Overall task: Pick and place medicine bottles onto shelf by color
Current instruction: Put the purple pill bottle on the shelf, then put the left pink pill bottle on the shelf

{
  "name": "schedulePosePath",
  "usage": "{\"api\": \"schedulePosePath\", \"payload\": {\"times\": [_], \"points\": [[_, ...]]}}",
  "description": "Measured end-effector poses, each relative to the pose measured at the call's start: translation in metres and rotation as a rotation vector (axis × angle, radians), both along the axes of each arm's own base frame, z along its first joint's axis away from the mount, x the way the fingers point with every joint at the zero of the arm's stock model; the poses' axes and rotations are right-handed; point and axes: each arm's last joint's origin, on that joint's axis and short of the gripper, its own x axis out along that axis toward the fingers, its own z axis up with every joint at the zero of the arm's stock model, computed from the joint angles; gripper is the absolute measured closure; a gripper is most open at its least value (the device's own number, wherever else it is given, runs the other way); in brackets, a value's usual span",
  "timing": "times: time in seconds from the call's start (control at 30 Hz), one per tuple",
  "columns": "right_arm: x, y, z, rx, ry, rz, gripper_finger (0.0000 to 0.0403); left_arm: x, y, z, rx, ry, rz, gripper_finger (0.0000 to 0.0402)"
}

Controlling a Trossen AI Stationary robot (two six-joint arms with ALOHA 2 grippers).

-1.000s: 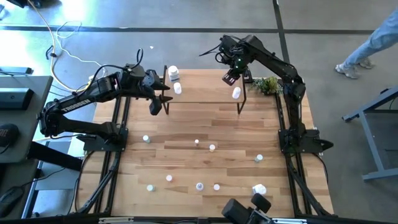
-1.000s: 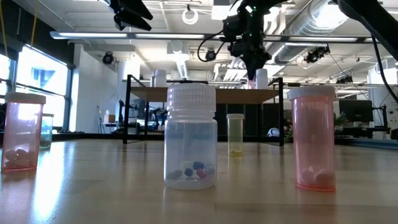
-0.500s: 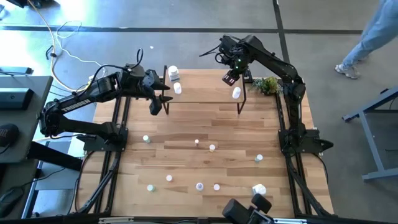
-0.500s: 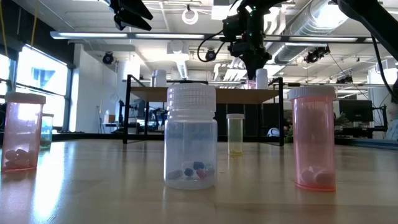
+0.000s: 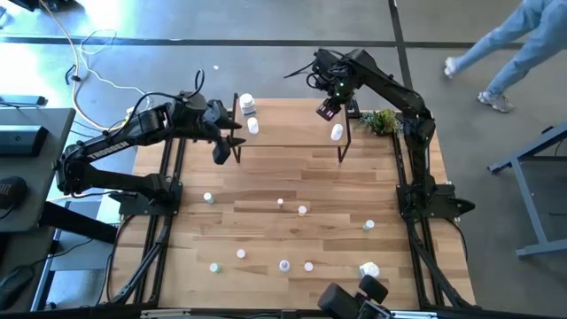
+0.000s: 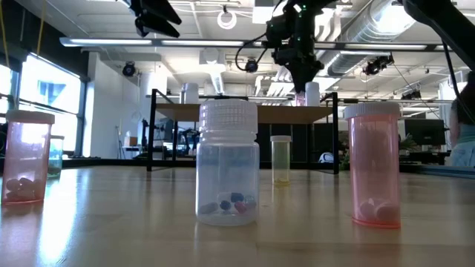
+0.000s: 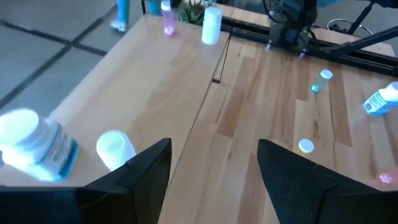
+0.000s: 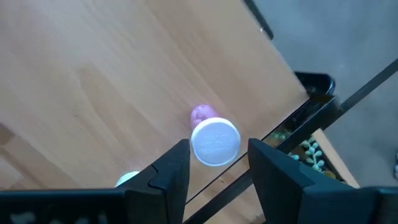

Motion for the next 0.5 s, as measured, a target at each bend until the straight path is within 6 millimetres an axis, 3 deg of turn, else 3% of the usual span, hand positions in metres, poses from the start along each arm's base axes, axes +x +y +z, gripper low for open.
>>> {"api": "schedulePosePath", "payload": {"times": [0.3, 0.5], "points": [[-0.004, 0.005, 0.040, -0.102, -0.131, -0.001, 0.0249, -0.014, -0.010, -0.008, -0.144, 0.091, 0.053, 0.0172], [-0.011, 0.017, 0.048, -0.097, -0.142, -0.011, 0.0249, -0.026, -0.027, -0.010, -0.194, 0.160, 0.038, 0.0172]]}}
